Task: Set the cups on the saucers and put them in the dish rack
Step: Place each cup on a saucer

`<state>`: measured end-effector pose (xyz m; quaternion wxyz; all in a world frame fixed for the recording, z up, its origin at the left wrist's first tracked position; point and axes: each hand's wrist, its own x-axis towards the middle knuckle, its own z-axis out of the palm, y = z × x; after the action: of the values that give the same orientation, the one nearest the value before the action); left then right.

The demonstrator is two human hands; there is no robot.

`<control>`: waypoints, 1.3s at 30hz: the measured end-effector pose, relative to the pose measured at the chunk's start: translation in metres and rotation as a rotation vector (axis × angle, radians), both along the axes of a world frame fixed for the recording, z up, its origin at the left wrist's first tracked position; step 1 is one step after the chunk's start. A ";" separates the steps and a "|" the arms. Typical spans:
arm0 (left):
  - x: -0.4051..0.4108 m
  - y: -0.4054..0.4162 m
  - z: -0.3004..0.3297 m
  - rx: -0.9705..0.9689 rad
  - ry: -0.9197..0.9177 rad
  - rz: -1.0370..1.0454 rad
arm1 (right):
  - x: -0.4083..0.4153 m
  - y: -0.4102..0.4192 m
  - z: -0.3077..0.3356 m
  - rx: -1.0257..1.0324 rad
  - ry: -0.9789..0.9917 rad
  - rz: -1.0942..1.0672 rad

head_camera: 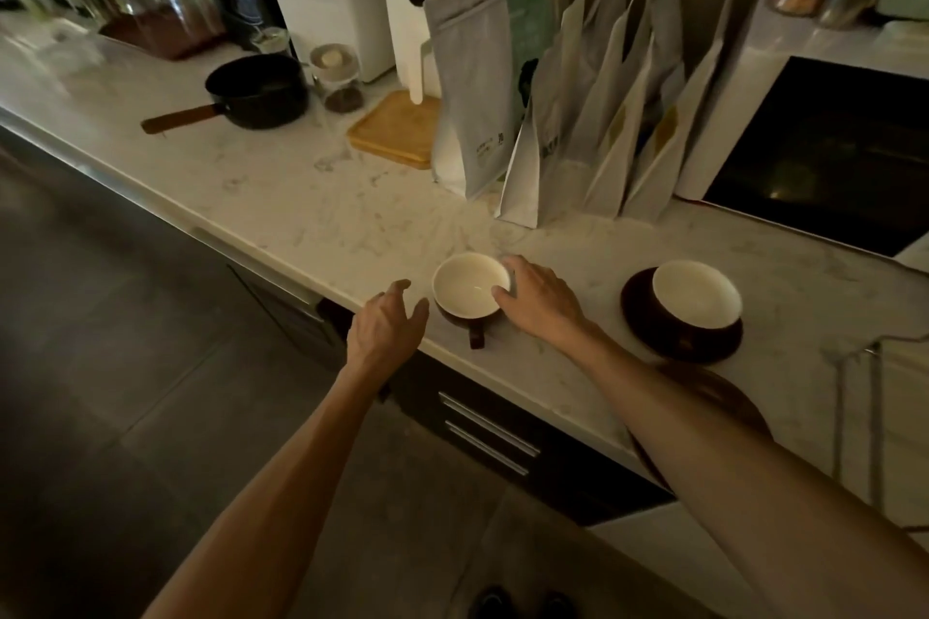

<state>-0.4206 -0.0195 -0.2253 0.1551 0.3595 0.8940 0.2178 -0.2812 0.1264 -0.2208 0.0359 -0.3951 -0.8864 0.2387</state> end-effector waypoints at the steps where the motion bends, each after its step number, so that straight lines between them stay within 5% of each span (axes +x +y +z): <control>1: 0.001 0.003 -0.002 0.015 -0.041 0.012 | -0.003 0.001 -0.002 -0.026 -0.001 -0.015; 7: 0.002 0.018 -0.014 0.259 -0.573 0.147 | -0.017 0.005 -0.011 -0.168 0.010 -0.102; 10: 0.003 0.022 -0.017 0.337 -0.693 0.138 | -0.017 0.005 -0.015 -0.218 0.041 -0.135; 39: 0.102 0.020 0.004 0.371 -0.608 -0.146 | 0.110 -0.030 0.022 -0.308 0.202 -0.383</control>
<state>-0.3183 0.0002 -0.2212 0.3610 0.3634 0.7243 0.4615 -0.1712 0.0968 -0.1992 0.1082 -0.5307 -0.7405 0.3980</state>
